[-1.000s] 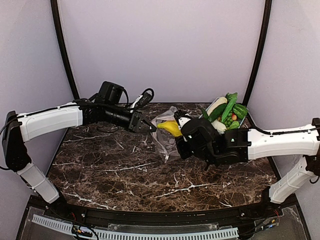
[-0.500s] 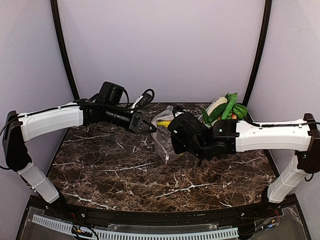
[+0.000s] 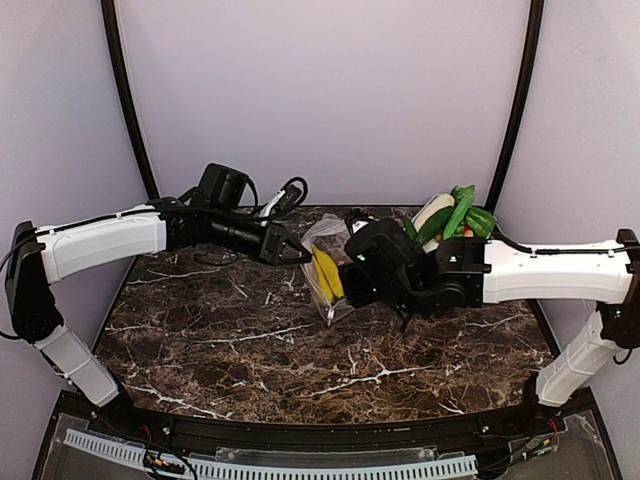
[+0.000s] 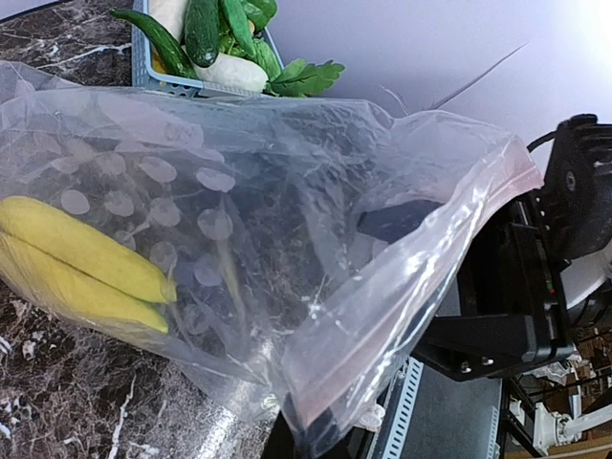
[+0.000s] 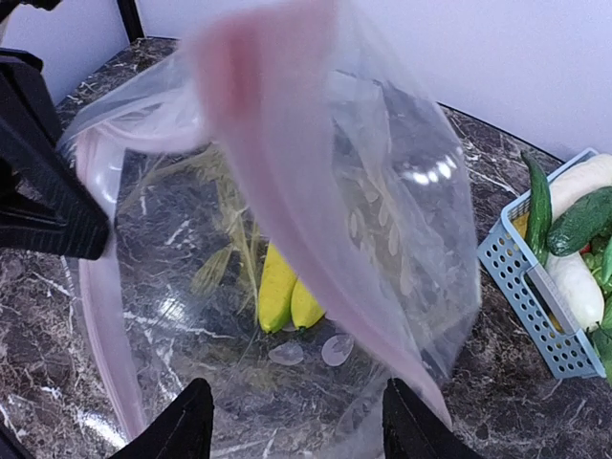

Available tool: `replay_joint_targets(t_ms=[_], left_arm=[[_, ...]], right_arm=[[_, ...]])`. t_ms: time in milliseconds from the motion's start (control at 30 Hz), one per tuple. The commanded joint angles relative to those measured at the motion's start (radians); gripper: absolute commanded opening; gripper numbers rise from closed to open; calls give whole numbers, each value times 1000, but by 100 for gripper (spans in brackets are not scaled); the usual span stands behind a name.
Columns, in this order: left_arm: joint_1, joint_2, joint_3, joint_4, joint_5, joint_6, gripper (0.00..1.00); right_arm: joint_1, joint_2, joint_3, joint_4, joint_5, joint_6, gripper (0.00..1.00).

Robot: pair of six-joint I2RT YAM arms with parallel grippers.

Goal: Place the food in the zip-top bag and seal the zipper
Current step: Place the fake fruit in the zipper food storage bag, then pick up the fake vegetable from the bin.

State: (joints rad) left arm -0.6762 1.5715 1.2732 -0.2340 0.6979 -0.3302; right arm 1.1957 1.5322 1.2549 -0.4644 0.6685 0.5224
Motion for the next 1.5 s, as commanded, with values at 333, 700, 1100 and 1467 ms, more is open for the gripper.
replay_joint_targets(t_ms=[333, 700, 1100, 1467], left_arm=[[12, -114, -23, -72, -279, 82, 1], [35, -203, -3, -123, -413, 145, 1], [35, -195, -3, -138, -448, 149, 1], [35, -187, -3, -139, -439, 146, 1]], right_arm=[[-11, -374, -114, 195, -303, -152, 69], [-291, -411, -44, -170, -221, -31, 73], [-781, -289, -104, -103, -483, -98, 74], [-886, -93, -89, -2, -542, -137, 72]])
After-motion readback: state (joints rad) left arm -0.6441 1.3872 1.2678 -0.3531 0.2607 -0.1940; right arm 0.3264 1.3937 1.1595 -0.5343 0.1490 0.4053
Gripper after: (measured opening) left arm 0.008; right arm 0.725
